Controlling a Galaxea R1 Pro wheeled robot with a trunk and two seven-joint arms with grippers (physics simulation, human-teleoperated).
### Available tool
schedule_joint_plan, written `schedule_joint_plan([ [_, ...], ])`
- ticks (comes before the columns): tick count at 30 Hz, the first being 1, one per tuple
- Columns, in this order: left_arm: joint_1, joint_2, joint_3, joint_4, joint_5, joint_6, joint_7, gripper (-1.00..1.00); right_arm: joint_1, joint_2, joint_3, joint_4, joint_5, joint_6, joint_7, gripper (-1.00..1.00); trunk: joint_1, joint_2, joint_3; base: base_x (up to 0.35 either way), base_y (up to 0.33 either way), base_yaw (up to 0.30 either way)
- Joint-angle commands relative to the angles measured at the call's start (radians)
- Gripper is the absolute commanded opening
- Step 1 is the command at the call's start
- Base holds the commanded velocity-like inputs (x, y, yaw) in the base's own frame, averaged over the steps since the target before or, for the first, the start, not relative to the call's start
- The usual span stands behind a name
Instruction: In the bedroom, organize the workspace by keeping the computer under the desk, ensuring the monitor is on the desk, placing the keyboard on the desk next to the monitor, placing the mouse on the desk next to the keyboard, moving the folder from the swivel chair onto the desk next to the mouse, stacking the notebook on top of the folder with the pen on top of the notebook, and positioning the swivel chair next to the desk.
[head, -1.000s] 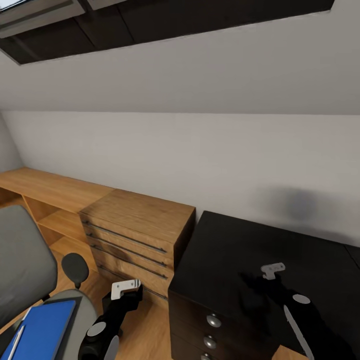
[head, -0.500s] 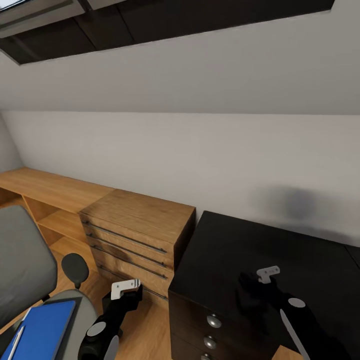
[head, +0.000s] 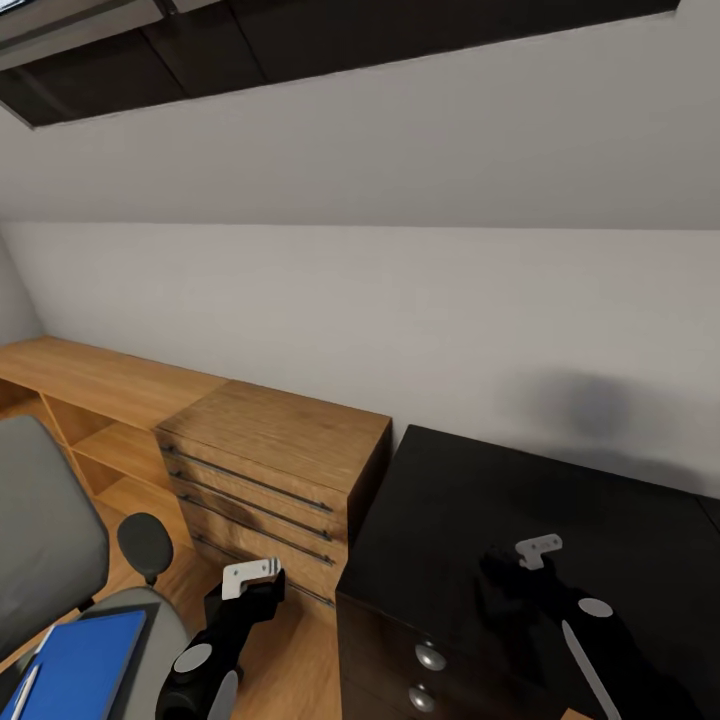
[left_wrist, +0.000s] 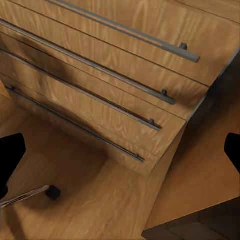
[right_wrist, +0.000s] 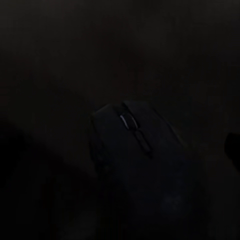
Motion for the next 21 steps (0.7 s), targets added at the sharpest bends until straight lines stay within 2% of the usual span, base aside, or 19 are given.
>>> schedule_joint_plan([
  [1, -0.001, 0.000, -0.002, -0.001, 0.011, 0.004, 0.009, 1.00, 0.000, -0.001, 0.001, -0.001, -0.003, 0.006, 0.001, 1.00, 0.000, -0.001, -0.001, 0.016, 0.000, 0.000],
  [21, -0.001, 0.000, -0.003, -0.001, 0.011, 0.004, 0.009, 1.00, -0.006, -0.001, -0.001, 0.082, -0.001, -0.031, 0.001, 1.00, 0.000, -0.001, -0.001, 0.002, 0.000, 0.000],
])
